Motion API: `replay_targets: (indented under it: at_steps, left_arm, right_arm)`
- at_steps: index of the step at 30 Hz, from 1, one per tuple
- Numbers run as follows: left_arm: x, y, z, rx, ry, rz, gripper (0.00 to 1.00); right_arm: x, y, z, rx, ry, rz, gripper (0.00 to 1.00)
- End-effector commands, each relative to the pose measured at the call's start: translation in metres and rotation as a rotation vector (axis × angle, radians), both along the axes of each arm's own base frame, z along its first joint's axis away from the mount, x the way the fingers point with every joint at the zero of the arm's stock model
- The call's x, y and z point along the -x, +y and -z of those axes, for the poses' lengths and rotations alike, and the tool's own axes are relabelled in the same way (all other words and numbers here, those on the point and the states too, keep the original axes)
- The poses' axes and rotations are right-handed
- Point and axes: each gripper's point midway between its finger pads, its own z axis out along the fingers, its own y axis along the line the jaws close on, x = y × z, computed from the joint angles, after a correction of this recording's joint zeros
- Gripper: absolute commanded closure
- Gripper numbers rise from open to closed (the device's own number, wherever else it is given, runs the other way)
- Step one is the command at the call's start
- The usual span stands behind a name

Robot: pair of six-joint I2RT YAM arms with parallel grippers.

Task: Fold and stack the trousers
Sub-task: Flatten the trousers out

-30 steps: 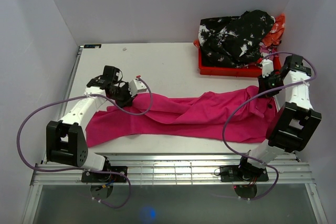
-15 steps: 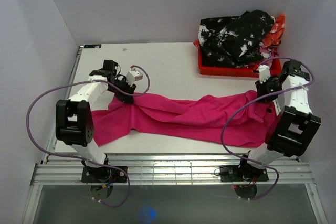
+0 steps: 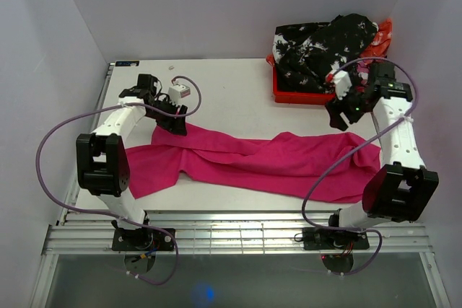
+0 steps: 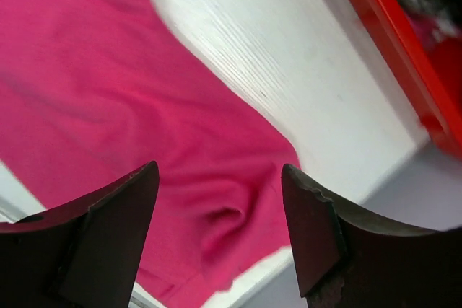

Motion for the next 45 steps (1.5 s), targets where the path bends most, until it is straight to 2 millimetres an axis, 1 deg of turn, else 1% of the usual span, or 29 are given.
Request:
replay_targets:
  at_steps: [1, 2, 3, 4, 5, 7, 8, 9, 10, 11, 12, 13, 14, 16, 17, 19, 20, 24, 27, 29, 31, 32, 34, 35, 37, 38, 39, 42, 45]
  left_arm:
    - [0.019, 0.003, -0.022, 0.085, 0.032, -0.018, 0.33]
    - [0.024, 0.006, -0.02, 0.09, 0.061, -0.035, 0.33]
    - [0.03, 0.012, -0.013, 0.081, 0.09, -0.06, 0.32]
    - [0.029, 0.029, -0.011, 0.077, 0.1, -0.119, 0.33]
    - [0.034, 0.037, -0.007, 0.075, 0.127, -0.146, 0.33]
    - [0.043, 0.053, 0.001, 0.044, 0.159, -0.188, 0.33]
    - [0.047, 0.064, 0.007, -0.003, 0.176, -0.212, 0.33]
    - [0.052, 0.072, 0.013, -0.02, 0.188, -0.23, 0.33]
    - [0.055, 0.077, 0.016, -0.035, 0.196, -0.245, 0.33]
    - [0.058, 0.083, 0.019, -0.05, 0.205, -0.258, 0.33]
    - [0.061, 0.094, 0.025, -0.089, 0.216, -0.284, 0.33]
    - [0.067, 0.098, 0.032, -0.1, 0.242, -0.3, 0.33]
    - [0.069, 0.104, 0.036, -0.108, 0.254, -0.318, 0.33]
    - [0.075, 0.116, 0.047, -0.127, 0.296, -0.36, 0.34]
    - [0.077, 0.12, 0.051, -0.136, 0.312, -0.372, 0.34]
    - [0.082, 0.129, 0.062, -0.151, 0.347, -0.393, 0.35]
    - [0.085, 0.132, 0.066, -0.158, 0.359, -0.401, 0.35]
    - [0.094, 0.146, 0.084, -0.209, 0.4, -0.414, 0.35]
    - [0.098, 0.159, 0.095, -0.273, 0.393, -0.396, 0.39]
    - [0.098, 0.171, 0.1, -0.325, 0.38, -0.391, 0.46]
    - [0.101, 0.179, 0.105, -0.353, 0.373, -0.352, 0.56]
    - [0.1, 0.183, 0.107, -0.371, 0.355, -0.339, 0.59]
    - [0.108, 0.195, 0.115, -0.445, 0.342, -0.291, 0.67]
    - [0.107, 0.201, 0.117, -0.47, 0.316, -0.276, 0.7]
    - [0.117, 0.211, 0.124, -0.517, 0.318, -0.227, 0.78]
    - [0.117, 0.215, 0.126, -0.534, 0.305, -0.219, 0.8]
    - [0.121, 0.221, 0.128, -0.556, 0.306, -0.195, 0.83]
    - [0.122, 0.231, 0.129, -0.575, 0.292, -0.178, 0.85]
    - [0.123, 0.242, 0.129, -0.594, 0.265, -0.137, 0.86]
  right_arm:
    - [0.023, 0.072, -0.002, -0.063, 0.05, -0.207, 0.26]
    - [0.027, 0.105, -0.001, -0.064, 0.038, -0.299, 0.27]
    - [0.029, 0.121, -0.001, -0.072, 0.031, -0.338, 0.26]
    - [0.032, 0.139, -0.002, -0.083, 0.033, -0.362, 0.27]
    - [0.042, 0.173, -0.001, -0.081, 0.032, -0.461, 0.27]
    - [0.047, 0.208, -0.001, -0.067, 0.006, -0.54, 0.28]
    - [0.063, 0.24, 0.005, -0.057, 0.023, -0.639, 0.28]
    - [0.062, 0.257, 0.0, -0.056, -0.007, -0.674, 0.28]
    - [0.066, 0.271, 0.002, -0.046, -0.013, -0.702, 0.28]
    - [0.079, 0.294, 0.01, -0.043, 0.008, -0.764, 0.29]
    - [0.083, 0.306, 0.013, -0.046, 0.01, -0.793, 0.3]
    - [0.085, 0.319, 0.012, -0.05, -0.005, -0.822, 0.31]
    - [0.097, 0.336, 0.021, -0.043, 0.016, -0.873, 0.34]
    - [0.107, 0.355, 0.027, -0.052, 0.023, -0.916, 0.35]
    - [0.119, 0.369, 0.037, -0.044, 0.041, -0.957, 0.35]
    - [0.127, 0.381, 0.047, -0.023, 0.045, -0.984, 0.35]
    - [0.133, 0.391, 0.059, -0.004, 0.054, -1.012, 0.35]
    - [0.123, 0.404, 0.088, 0.054, 0.053, -0.996, 0.36]
    - [0.1, 0.403, 0.108, 0.136, 0.017, -0.938, 0.43]
    - [0.081, 0.393, 0.12, 0.193, -0.005, -0.885, 0.53]
    - [0.063, 0.388, 0.122, 0.212, -0.037, -0.828, 0.63]
    - [0.048, 0.38, 0.124, 0.21, -0.029, -0.772, 0.73]
    - [0.027, 0.374, 0.116, 0.196, -0.039, -0.704, 0.82]
    - [0.012, 0.365, 0.113, 0.184, -0.038, -0.651, 0.91]
    - [-0.003, 0.36, 0.1, 0.15, -0.051, -0.61, 0.92]
    - [-0.011, 0.351, 0.094, 0.132, -0.048, -0.585, 0.92]
    - [-0.013, 0.35, 0.088, 0.108, -0.045, -0.576, 0.92]
    - [-0.014, 0.333, 0.08, 0.073, 0.001, -0.558, 0.92]
    - [0.007, 0.325, 0.078, 0.026, 0.087, -0.593, 0.92]
